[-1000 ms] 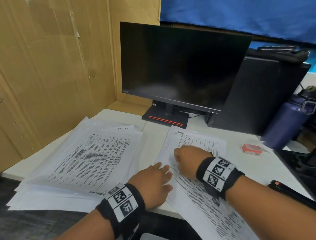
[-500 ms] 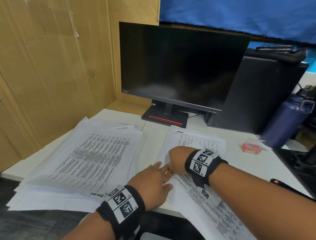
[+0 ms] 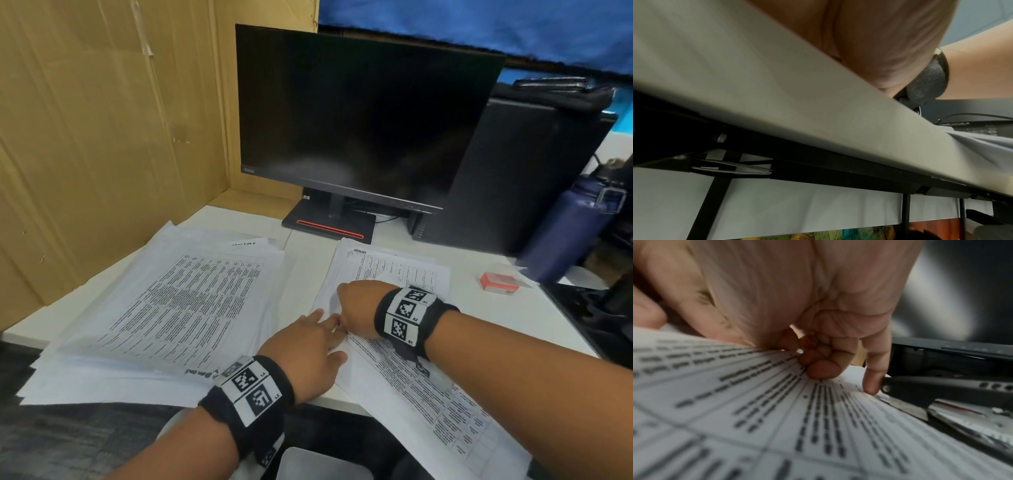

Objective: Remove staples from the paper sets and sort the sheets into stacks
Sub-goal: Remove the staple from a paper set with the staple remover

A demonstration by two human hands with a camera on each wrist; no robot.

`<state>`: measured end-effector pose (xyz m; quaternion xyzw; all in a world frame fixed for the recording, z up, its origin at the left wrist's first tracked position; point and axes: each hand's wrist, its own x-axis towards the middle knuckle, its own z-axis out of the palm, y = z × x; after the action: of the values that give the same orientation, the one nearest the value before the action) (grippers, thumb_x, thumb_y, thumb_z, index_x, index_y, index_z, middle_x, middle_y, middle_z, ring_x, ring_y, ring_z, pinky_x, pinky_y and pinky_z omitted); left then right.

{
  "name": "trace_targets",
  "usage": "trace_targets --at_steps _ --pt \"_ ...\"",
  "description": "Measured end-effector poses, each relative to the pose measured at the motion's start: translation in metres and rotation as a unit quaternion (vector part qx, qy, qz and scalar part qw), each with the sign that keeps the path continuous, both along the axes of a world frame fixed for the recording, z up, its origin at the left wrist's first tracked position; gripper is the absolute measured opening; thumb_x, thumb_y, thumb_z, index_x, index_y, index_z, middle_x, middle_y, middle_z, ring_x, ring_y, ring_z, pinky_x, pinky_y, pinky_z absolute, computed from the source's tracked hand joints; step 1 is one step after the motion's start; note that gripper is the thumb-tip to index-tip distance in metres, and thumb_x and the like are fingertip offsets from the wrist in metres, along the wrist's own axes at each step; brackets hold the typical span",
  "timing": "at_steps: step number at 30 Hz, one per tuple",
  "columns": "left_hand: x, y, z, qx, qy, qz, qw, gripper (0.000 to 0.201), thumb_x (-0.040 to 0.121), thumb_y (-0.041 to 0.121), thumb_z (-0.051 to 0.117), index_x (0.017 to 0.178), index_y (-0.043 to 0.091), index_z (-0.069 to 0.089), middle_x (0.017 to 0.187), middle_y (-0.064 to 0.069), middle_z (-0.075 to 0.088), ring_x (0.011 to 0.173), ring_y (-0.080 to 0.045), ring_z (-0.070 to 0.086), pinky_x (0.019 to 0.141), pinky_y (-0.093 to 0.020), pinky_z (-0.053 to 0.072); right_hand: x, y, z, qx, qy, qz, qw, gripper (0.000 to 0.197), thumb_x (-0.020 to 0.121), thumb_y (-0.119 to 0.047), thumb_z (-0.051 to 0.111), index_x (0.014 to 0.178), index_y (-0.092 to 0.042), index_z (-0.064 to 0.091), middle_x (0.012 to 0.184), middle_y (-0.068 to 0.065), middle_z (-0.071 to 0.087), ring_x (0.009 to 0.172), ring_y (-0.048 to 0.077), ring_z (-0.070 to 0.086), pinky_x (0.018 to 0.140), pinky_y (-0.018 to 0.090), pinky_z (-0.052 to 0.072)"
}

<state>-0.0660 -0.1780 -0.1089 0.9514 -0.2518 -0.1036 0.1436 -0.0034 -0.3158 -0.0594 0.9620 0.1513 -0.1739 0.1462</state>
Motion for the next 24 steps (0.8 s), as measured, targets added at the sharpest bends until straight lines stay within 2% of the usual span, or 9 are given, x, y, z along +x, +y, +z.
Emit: trace_targets --at_steps 2,4,7,10,12,14,19,21,24 --pt "0.0 0.0 0.001 0.003 0.001 0.001 1.0 0.054 0.108 0.037 0.037 0.161 0.029 0.03 0.171 0.014 0.014 0.159 -0.016 0.007 0.127 -0.035 0.011 0.002 -0.002 0.0 0.036 0.004 -0.025 0.999 0.02 0.098 -0.022 0.049 0.102 -0.009 0.064 0.096 0.006 0.069 0.076 0.019 0.06 0.052 0.024 0.038" --pt "0.0 0.0 0.001 0.012 0.005 0.002 1.0 0.054 0.108 0.038 0.037 0.161 0.028 0.029 0.171 0.013 0.013 0.159 -0.016 0.006 0.127 -0.036 0.013 0.005 -0.004 0.001 0.08 0.012 -0.052 0.995 0.023 0.099 -0.022 0.046 0.079 -0.014 0.056 0.079 0.002 0.061 0.065 0.014 0.052 0.053 0.024 0.037" --pt "0.001 -0.001 0.001 0.009 0.005 0.004 1.0 0.055 0.108 0.039 0.036 0.161 0.029 0.027 0.171 0.014 0.011 0.159 -0.014 0.003 0.127 -0.035 0.009 0.007 -0.007 0.003 0.106 0.017 -0.054 0.993 0.032 0.1 -0.021 0.044 0.07 -0.015 0.049 0.069 0.0 0.05 0.06 0.013 0.045 0.052 0.025 0.034" --pt "0.002 0.001 -0.002 -0.029 0.008 0.017 0.999 0.054 0.107 0.041 0.041 0.159 0.031 0.033 0.17 0.017 0.015 0.158 -0.008 0.005 0.126 -0.03 0.009 0.007 -0.013 0.004 0.095 0.005 -0.028 0.995 0.018 0.1 -0.02 0.044 0.089 -0.012 0.056 0.074 0.0 0.052 0.066 0.015 0.05 0.056 0.025 0.038" --pt "0.002 0.004 -0.004 -0.064 0.017 0.034 0.997 0.054 0.105 0.042 0.046 0.157 0.032 0.038 0.168 0.019 0.019 0.157 -0.003 0.007 0.125 -0.027 0.009 0.007 -0.022 0.0 0.101 -0.028 0.013 0.994 0.009 0.097 -0.015 0.045 0.103 -0.019 0.051 0.082 -0.001 0.056 0.074 0.019 0.056 0.063 0.031 0.048" --pt "0.003 0.004 -0.006 -0.077 0.02 0.042 0.996 0.053 0.103 0.043 0.048 0.155 0.033 0.041 0.167 0.021 0.021 0.156 -0.002 0.009 0.126 -0.028 0.009 0.007 -0.031 -0.008 0.1 -0.059 0.084 0.99 0.017 0.094 -0.013 0.05 0.098 -0.029 0.045 0.089 -0.004 0.054 0.075 0.022 0.058 0.068 0.039 0.054" --pt "0.005 0.001 -0.006 -0.06 0.021 0.046 0.997 0.055 0.103 0.044 0.048 0.156 0.034 0.038 0.168 0.02 0.02 0.157 -0.005 0.01 0.128 -0.033 0.012 0.003 -0.03 -0.009 0.01 -0.095 0.233 0.968 0.024 0.096 -0.013 0.055 0.118 -0.021 0.061 0.107 0.003 0.049 0.069 0.023 0.05 0.059 0.035 0.048" --pt "0.005 0.001 -0.005 -0.057 0.024 0.048 0.997 0.055 0.103 0.045 0.048 0.157 0.035 0.038 0.168 0.019 0.022 0.157 -0.006 0.01 0.128 -0.034 0.013 0.0 -0.027 -0.004 -0.013 -0.101 0.259 0.96 0.025 0.097 -0.014 0.054 0.12 -0.018 0.064 0.106 0.005 0.051 0.071 0.023 0.048 0.061 0.034 0.044" --pt "0.004 0.0 -0.003 -0.048 0.024 0.04 0.998 0.055 0.104 0.043 0.047 0.157 0.034 0.036 0.168 0.019 0.02 0.158 -0.007 0.009 0.128 -0.034 0.013 -0.006 -0.023 0.002 -0.051 -0.093 0.269 0.957 0.024 0.099 -0.015 0.051 0.12 -0.015 0.064 0.102 0.004 0.058 0.083 0.027 0.061 0.072 0.035 0.047"
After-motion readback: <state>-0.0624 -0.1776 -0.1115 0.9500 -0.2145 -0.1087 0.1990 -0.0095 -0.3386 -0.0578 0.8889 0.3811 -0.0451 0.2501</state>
